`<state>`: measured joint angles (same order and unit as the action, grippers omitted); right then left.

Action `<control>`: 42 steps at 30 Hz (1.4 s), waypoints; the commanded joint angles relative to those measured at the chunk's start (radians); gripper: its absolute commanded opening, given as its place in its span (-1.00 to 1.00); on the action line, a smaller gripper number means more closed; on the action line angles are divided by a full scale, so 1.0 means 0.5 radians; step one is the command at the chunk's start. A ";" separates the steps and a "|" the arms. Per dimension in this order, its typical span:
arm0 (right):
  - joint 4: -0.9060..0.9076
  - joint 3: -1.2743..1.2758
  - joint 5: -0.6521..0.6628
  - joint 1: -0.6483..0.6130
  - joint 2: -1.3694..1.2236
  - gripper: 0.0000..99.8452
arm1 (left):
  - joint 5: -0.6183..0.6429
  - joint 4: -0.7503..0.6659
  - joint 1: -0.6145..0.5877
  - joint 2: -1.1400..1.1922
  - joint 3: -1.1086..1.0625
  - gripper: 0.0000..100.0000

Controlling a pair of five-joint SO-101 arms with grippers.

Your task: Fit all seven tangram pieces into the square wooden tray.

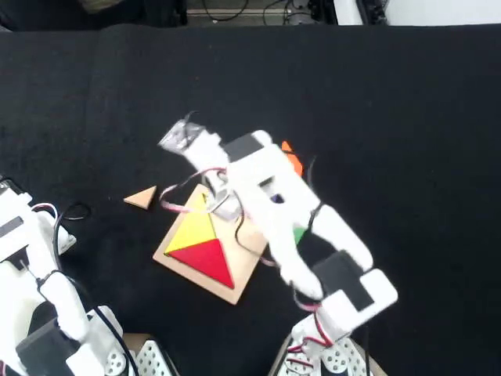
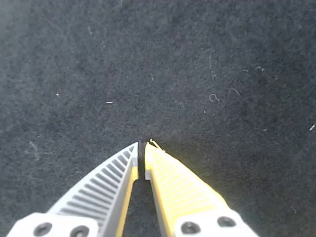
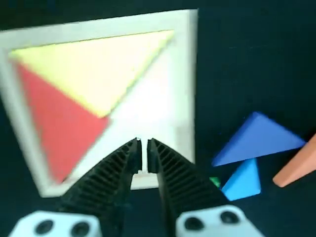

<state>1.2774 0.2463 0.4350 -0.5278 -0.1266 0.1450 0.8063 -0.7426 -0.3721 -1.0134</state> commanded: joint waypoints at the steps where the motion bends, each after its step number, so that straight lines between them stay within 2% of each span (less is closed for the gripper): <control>1: -0.107 -0.054 0.034 0.120 -0.103 -0.96 | 0.003 -0.018 0.023 -0.043 0.081 -0.94; 8: -0.172 -0.103 0.160 0.107 -0.201 -0.63 | 0.003 -0.018 0.023 -0.040 0.081 -0.94; 11: -0.178 -0.097 0.285 0.101 -0.204 -0.63 | 0.003 -0.018 0.023 -0.040 0.081 -0.94; 20: -0.187 -0.124 0.436 0.107 -0.413 -0.63 | 0.003 -0.018 0.023 -0.040 0.081 -0.94; 22: -0.187 -0.170 0.466 0.114 -0.462 -0.65 | 0.003 -0.018 0.023 -0.040 0.081 -0.94; 26: -0.187 -0.281 0.623 0.114 -0.542 -0.98 | 0.003 -0.018 0.023 -0.040 0.081 -0.94; 36: -0.199 -0.769 0.973 0.215 -0.885 -0.98 | 0.003 -0.018 0.023 -0.040 0.081 -0.94; 42: -0.092 -1.137 1.274 0.083 -0.968 -0.98 | 0.003 -0.018 0.051 -0.040 0.081 -0.94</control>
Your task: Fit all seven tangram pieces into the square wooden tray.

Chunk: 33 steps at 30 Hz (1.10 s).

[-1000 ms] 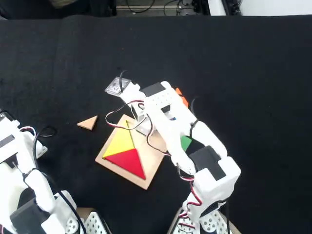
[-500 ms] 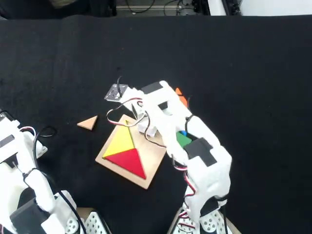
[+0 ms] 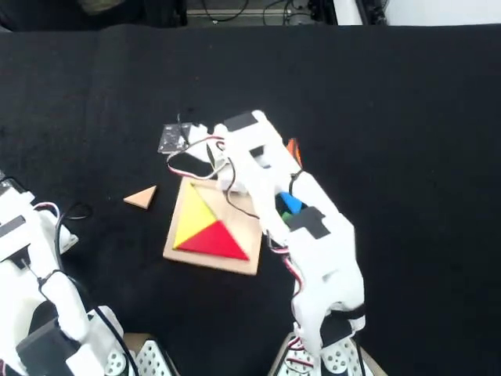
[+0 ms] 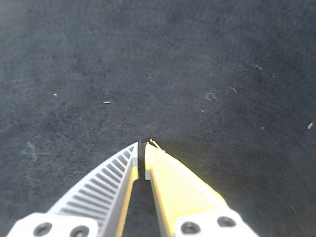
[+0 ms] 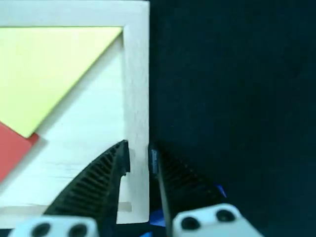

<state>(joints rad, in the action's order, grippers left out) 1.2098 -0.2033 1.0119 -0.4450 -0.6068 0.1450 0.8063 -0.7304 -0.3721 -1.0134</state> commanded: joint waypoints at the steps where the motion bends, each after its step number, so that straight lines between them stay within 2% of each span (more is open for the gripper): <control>1: 0.074 -0.287 0.150 -0.123 -0.023 -0.98 | 0.003 -0.018 0.026 -0.040 0.081 -0.94; 11: 0.267 -0.640 0.178 -0.338 -0.204 -0.98 | 0.003 -0.021 0.026 -0.040 0.081 -0.94; 23: 0.282 -0.766 0.055 -0.249 -0.226 -0.97 | 0.003 -0.021 0.026 -0.040 0.081 -0.94; 28: 0.436 -0.766 -0.006 -0.221 -0.232 -0.83 | 0.003 -0.021 0.026 -0.040 0.081 -0.94; 33: 0.555 -0.763 0.000 -0.126 -0.232 -0.86 | 0.003 -0.021 0.026 -0.040 0.081 -0.94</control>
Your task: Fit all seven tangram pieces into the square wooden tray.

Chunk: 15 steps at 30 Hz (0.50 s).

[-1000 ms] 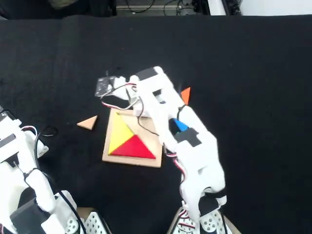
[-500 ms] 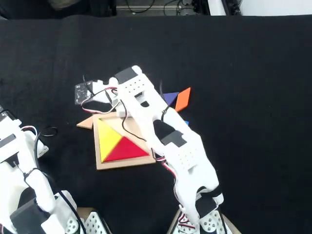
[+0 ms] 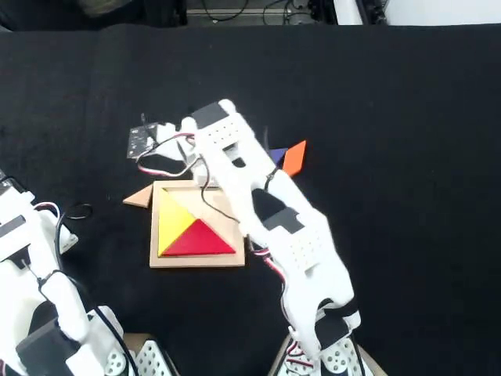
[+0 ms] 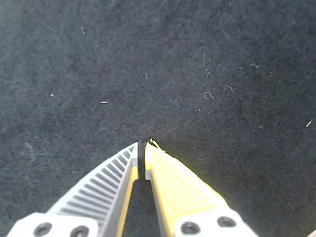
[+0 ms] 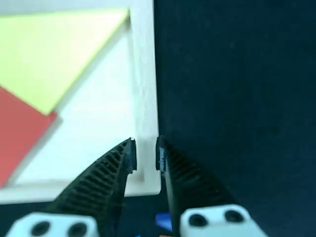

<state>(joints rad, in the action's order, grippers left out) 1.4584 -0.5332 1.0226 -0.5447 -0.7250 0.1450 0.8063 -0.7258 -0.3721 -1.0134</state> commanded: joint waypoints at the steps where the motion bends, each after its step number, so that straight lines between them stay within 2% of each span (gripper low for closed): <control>1: 0.077 -0.087 -0.021 0.080 0.005 -0.86 | 0.003 -0.021 0.017 -0.040 0.081 -0.94; 9: 0.074 0.011 -0.028 0.071 0.035 -0.87 | 0.003 -0.021 0.014 -0.040 0.081 -0.94; 13: 0.387 -0.186 -0.037 0.255 0.253 -0.93 | 0.003 -0.021 0.011 -0.040 0.081 -0.94; 15: 0.519 -0.272 -0.181 0.387 0.410 -0.98 | 0.003 -0.021 0.014 -0.040 0.081 -0.94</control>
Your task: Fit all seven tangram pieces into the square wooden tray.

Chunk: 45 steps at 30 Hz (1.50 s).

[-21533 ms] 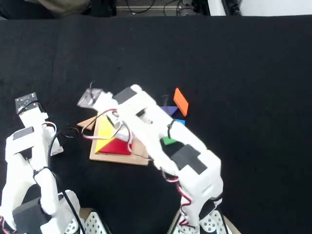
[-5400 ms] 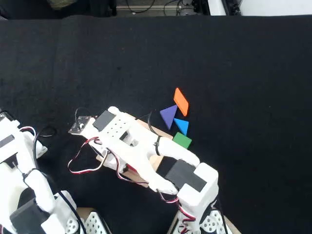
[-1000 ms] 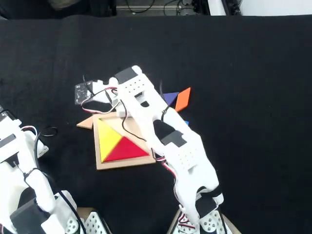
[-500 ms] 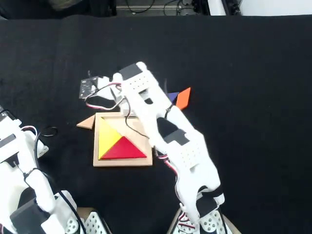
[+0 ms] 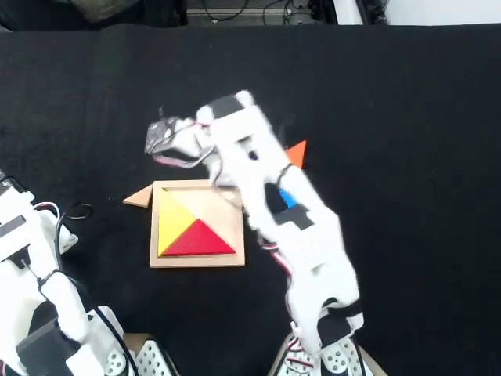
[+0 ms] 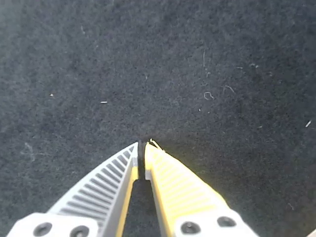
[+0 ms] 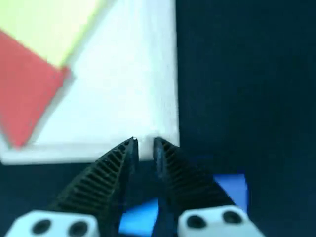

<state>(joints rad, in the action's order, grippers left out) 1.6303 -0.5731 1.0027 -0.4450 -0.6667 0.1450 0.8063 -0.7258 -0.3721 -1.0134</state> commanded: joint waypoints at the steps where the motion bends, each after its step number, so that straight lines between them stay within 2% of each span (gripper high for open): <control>1: 0.206 -0.195 -0.258 0.245 0.361 -0.96 | 0.003 -0.021 0.017 -0.040 0.081 -0.94; 4: 0.147 0.041 -0.531 0.276 0.413 -0.96 | 0.003 -0.021 0.020 -0.040 0.081 -0.94; 9: -0.356 0.720 -0.546 0.028 0.354 -0.98 | 0.003 -0.021 0.054 -0.040 0.078 -0.94; 15: -0.721 1.054 -0.727 -0.249 0.446 -0.98 | 0.003 -0.021 0.048 -0.043 0.060 -0.94; 21: -0.761 1.122 -0.868 -0.356 0.413 -0.98 | 0.003 -0.021 0.048 -0.043 0.066 -0.94; 33: -0.595 1.214 -1.053 -0.675 0.416 -0.98 | 0.003 -0.021 0.048 -0.043 0.069 -0.94; 36: -0.592 1.201 -1.056 -0.638 0.416 -0.98 | 0.003 -0.021 0.048 -0.043 0.066 -0.94; 39: -0.565 1.158 -1.053 -0.500 0.465 -0.98 | 0.003 -0.021 0.048 -0.043 0.066 -0.94; 45: -0.199 0.815 -0.856 0.000 0.965 -0.98 | 0.003 -0.055 0.048 -0.043 0.057 -0.94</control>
<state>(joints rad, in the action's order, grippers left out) 1.4569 -0.0407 0.5332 -0.5708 -0.3613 0.1450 0.8063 -0.7089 -0.3721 -1.0134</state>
